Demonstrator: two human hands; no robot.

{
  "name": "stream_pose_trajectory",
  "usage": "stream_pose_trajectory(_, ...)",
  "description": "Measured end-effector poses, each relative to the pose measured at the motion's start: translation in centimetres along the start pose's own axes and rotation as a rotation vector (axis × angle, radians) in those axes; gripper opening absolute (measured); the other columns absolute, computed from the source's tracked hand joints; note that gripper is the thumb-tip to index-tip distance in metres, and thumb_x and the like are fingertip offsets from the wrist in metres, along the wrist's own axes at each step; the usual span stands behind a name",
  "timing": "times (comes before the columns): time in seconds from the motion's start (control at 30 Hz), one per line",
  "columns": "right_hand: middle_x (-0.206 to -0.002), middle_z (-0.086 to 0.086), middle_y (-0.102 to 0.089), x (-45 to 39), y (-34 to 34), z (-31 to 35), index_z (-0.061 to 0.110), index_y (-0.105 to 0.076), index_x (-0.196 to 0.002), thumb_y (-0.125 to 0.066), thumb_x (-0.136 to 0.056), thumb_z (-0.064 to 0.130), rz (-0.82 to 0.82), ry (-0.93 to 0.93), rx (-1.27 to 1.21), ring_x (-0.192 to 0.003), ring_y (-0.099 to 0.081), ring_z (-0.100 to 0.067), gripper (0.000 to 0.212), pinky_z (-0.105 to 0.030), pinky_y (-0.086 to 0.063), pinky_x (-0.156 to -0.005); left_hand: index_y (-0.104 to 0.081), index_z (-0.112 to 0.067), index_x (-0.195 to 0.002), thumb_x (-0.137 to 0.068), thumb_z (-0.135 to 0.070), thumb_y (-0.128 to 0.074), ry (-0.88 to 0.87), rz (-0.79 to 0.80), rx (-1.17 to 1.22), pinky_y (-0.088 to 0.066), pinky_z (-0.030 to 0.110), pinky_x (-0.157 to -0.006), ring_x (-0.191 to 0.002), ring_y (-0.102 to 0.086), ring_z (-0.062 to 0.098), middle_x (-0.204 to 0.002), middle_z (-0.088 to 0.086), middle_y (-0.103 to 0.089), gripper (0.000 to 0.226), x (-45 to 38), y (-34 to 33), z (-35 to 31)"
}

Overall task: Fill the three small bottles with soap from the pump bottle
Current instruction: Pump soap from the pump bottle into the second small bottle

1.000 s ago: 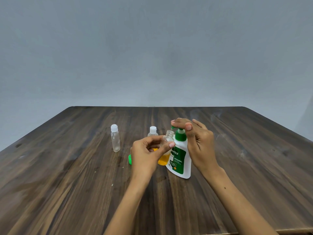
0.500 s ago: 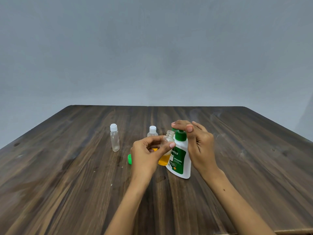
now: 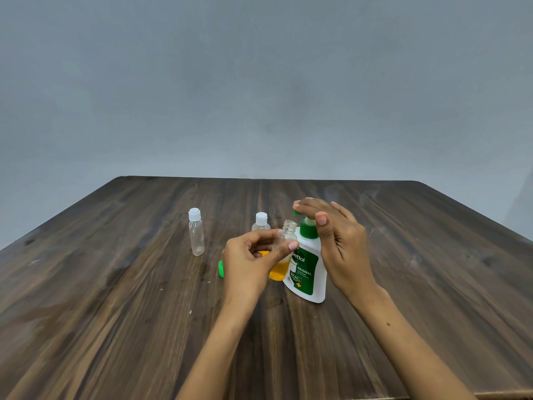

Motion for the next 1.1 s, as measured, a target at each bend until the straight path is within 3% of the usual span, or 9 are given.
stream_pose_trajectory(0.47, -0.115, 0.007, -0.069, 0.15, -0.1, 0.29, 0.015, -0.072, -0.108, -0.024, -0.103, 0.048, -0.019, 0.014, -0.011, -0.114, -0.06, -0.008, 0.058, -0.043, -0.041, -0.103, -0.076, -0.022, -0.088, -0.062, -0.028, -0.086, 0.003, 0.005, 0.038, -0.057, 0.043, -0.089, -0.086, -0.073, 0.013, -0.086, -0.002, -0.077, 0.028, 0.15, -0.08, -0.75)
stream_pose_trajectory(0.57, -0.116, 0.01, -0.068, -0.27, 0.08, 0.3, 0.017, -0.071, -0.109, -0.022, -0.103, 0.051, -0.008, 0.01, -0.003, -0.116, -0.059, -0.006, 0.06, -0.041, -0.039, -0.105, -0.076, -0.02, -0.09, -0.058, -0.037, -0.084, -0.003, 0.003, 0.039, -0.058, 0.041, -0.087, -0.086, -0.073, 0.013, -0.086, -0.001, -0.077, 0.037, 0.14, 0.03, -0.98)
stream_pose_trajectory(0.8, -0.107, 0.018, -0.067, -0.16, -0.14, 0.22, 0.017, -0.074, -0.1, -0.023, -0.103, 0.051, -0.044, -0.011, -0.039, -0.105, -0.063, -0.004, 0.061, -0.041, -0.042, -0.101, -0.075, -0.026, -0.087, -0.061, -0.033, -0.085, -0.005, 0.004, 0.029, -0.058, 0.037, -0.086, -0.087, -0.072, 0.012, -0.088, -0.002, -0.077, 0.029, 0.17, 0.07, -0.66)
stream_pose_trajectory(0.97, -0.114, 0.01, -0.069, -0.38, -0.1, 0.22, 0.016, -0.072, -0.107, -0.021, -0.102, 0.053, -0.031, -0.004, -0.029, -0.113, -0.061, -0.006, 0.062, -0.043, -0.041, -0.102, -0.075, -0.027, -0.086, -0.063, -0.029, -0.086, -0.003, -0.002, 0.03, -0.058, 0.037, -0.086, -0.088, -0.072, 0.012, -0.088, -0.003, -0.077, 0.026, 0.1, 0.03, -0.61)
stream_pose_trajectory(1.1, -0.11, 0.011, -0.069, -0.21, -0.22, 0.1, 0.016, -0.073, -0.103, -0.023, -0.103, 0.05, -0.06, -0.01, -0.051, -0.109, -0.062, -0.006, 0.06, -0.049, -0.044, -0.096, -0.074, -0.03, -0.085, -0.064, -0.027, -0.086, -0.004, -0.002, 0.028, -0.058, 0.036, -0.086, -0.087, -0.072, 0.012, -0.087, -0.003, -0.077, 0.024, 0.06, -0.09, -0.67)
Point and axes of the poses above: each hand's wrist, its own x-axis away from the middle knuckle, its own y-axis out of the back of the hand, z = x × y, the point moved 4 cm from there along -x, towards the middle knuckle
